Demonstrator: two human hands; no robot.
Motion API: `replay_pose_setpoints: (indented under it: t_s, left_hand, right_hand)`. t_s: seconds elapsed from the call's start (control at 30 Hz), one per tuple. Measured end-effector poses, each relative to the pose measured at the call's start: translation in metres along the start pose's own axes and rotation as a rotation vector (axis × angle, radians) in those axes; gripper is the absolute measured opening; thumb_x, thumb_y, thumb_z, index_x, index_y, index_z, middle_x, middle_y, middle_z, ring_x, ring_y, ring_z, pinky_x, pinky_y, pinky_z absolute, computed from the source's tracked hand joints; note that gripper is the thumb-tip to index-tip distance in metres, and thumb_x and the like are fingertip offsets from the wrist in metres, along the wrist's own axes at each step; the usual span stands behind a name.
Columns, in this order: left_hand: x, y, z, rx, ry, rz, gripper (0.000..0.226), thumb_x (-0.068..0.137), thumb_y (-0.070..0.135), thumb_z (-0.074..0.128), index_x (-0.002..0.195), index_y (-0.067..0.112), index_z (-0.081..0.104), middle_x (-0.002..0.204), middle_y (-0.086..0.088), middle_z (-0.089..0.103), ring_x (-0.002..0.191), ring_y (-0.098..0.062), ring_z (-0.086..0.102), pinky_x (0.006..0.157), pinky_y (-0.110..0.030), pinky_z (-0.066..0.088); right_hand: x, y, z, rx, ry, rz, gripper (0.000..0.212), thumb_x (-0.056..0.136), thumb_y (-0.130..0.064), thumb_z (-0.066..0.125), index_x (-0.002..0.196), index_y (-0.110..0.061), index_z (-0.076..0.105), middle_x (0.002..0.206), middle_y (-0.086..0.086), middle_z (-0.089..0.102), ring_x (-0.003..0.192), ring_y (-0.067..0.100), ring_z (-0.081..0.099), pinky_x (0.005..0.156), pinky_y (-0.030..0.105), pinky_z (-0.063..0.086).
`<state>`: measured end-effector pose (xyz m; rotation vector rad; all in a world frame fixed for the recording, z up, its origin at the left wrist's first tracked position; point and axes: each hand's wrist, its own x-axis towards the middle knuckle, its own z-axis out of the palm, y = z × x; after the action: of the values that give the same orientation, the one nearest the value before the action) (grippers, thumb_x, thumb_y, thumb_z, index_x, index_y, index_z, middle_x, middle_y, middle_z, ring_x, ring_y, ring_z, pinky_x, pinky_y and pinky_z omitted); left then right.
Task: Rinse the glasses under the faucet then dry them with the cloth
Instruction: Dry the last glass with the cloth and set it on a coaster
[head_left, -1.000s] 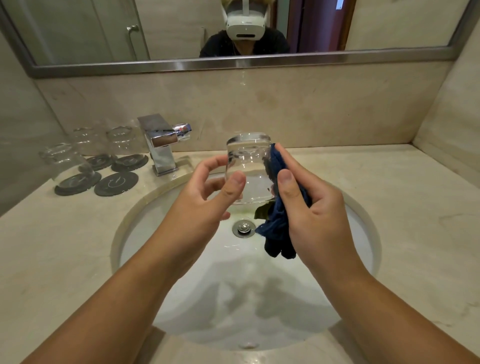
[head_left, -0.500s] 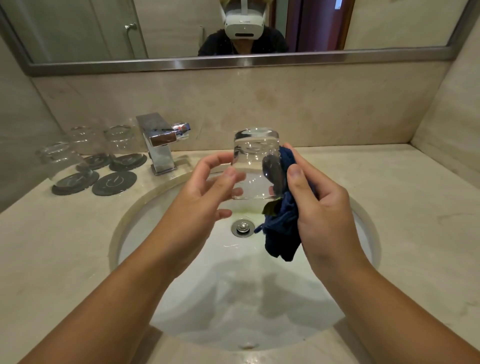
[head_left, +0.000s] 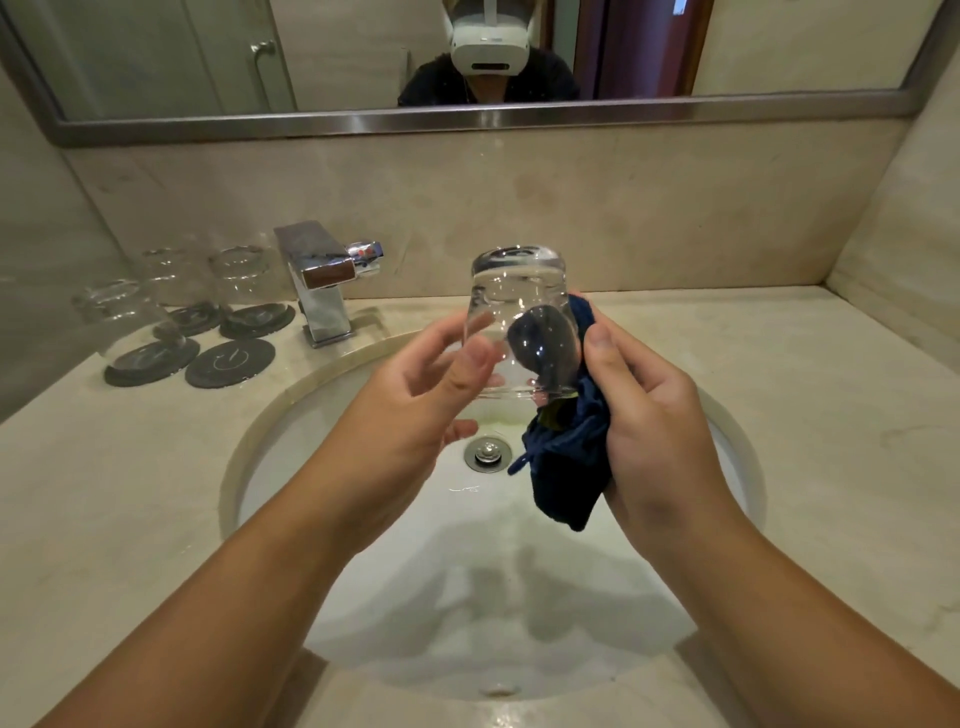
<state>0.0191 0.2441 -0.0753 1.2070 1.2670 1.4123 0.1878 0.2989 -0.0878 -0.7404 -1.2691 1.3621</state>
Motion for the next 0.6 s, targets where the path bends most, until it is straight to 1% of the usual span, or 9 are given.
replay_pose_setpoints:
  t_s: [0.07,0.13,0.17,0.27,0.33,0.37,0.47,0.53,0.6]
  left_hand:
    - [0.001,0.000,-0.001,0.063,0.097,0.021,0.052,0.078,0.068,0.082,0.123,0.049,0.066,0.121,0.014,0.078,0.110,-0.005,0.075,0.090,-0.033,0.050]
    - [0.001,-0.001,-0.003,0.094,0.143,0.047,0.053,0.079,0.061,0.079,0.125,0.040,0.064,0.118,0.008,0.079,0.108,-0.011,0.077,0.089,-0.036,0.053]
    - [0.001,-0.001,-0.002,0.085,0.141,0.047,0.050,0.082,0.057,0.080,0.126,0.038,0.065,0.118,0.006,0.079,0.109,-0.014,0.077,0.091,-0.038,0.054]
    - [0.000,-0.003,0.002,0.060,0.144,0.036,0.047,0.083,0.052,0.081,0.125,0.037,0.065,0.119,0.006,0.079,0.110,-0.014,0.077,0.095,-0.038,0.057]
    - [0.000,-0.004,0.006,0.067,0.184,0.047,0.059,0.072,0.058,0.083,0.123,0.036,0.063,0.118,0.007,0.079,0.107,-0.013,0.078,0.092,-0.035,0.056]
    - [0.001,-0.005,0.007,0.062,0.203,0.048,0.063,0.069,0.060,0.087,0.122,0.036,0.063,0.117,0.006,0.079,0.106,-0.013,0.078,0.091,-0.034,0.056]
    - [0.001,-0.007,0.005,0.026,0.186,0.035,0.061,0.072,0.053,0.088,0.124,0.033,0.065,0.117,0.004,0.080,0.109,-0.018,0.078,0.092,-0.036,0.057]
    - [0.001,-0.007,0.004,-0.051,0.131,0.007,0.055,0.079,0.045,0.081,0.129,0.028,0.064,0.119,0.002,0.080,0.110,-0.020,0.078,0.090,-0.033,0.056]
    - [0.001,-0.007,0.002,-0.105,0.059,-0.014,0.054,0.084,0.042,0.072,0.134,0.025,0.062,0.122,0.000,0.080,0.111,-0.022,0.078,0.090,-0.031,0.057]
  right_hand:
    - [-0.001,0.001,-0.001,-0.042,0.025,-0.034,0.031,0.111,-0.029,0.053,0.135,-0.028,0.072,0.116,0.000,0.081,0.109,0.021,0.075,0.104,0.064,0.054]
    - [-0.004,0.000,-0.002,-0.102,0.042,-0.073,0.029,0.111,-0.031,0.054,0.133,-0.038,0.073,0.101,0.005,0.081,0.085,0.021,0.075,0.084,0.067,0.060]
    - [-0.005,-0.002,-0.001,-0.136,0.048,-0.107,0.030,0.110,-0.031,0.054,0.132,-0.042,0.072,0.099,0.006,0.080,0.076,0.020,0.072,0.076,0.060,0.063]
    - [-0.012,-0.006,0.002,-0.182,0.024,-0.183,0.034,0.110,-0.024,0.054,0.136,-0.041,0.066,0.102,0.011,0.077,0.067,0.008,0.070,0.061,0.021,0.058]
    - [-0.016,-0.008,0.005,-0.159,-0.030,-0.167,0.036,0.109,-0.023,0.055,0.138,-0.040,0.066,0.081,0.019,0.071,0.058,0.025,0.072,0.050,0.018,0.053]
    - [-0.016,-0.007,0.005,-0.158,-0.041,-0.164,0.037,0.108,-0.023,0.055,0.139,-0.038,0.066,0.079,0.021,0.069,0.058,0.028,0.072,0.049,0.018,0.053]
    - [-0.013,-0.008,0.005,-0.164,-0.018,-0.153,0.036,0.110,-0.022,0.053,0.141,-0.034,0.066,0.105,0.024,0.071,0.064,0.004,0.071,0.059,0.015,0.056]
    - [-0.007,-0.005,0.003,-0.132,-0.015,-0.095,0.033,0.111,-0.025,0.051,0.138,-0.032,0.070,0.104,0.018,0.076,0.077,0.007,0.075,0.071,0.032,0.065]
    - [-0.002,0.000,0.000,-0.076,-0.045,-0.020,0.031,0.113,-0.027,0.049,0.133,-0.029,0.073,0.112,0.002,0.081,0.104,0.016,0.077,0.100,0.053,0.059]
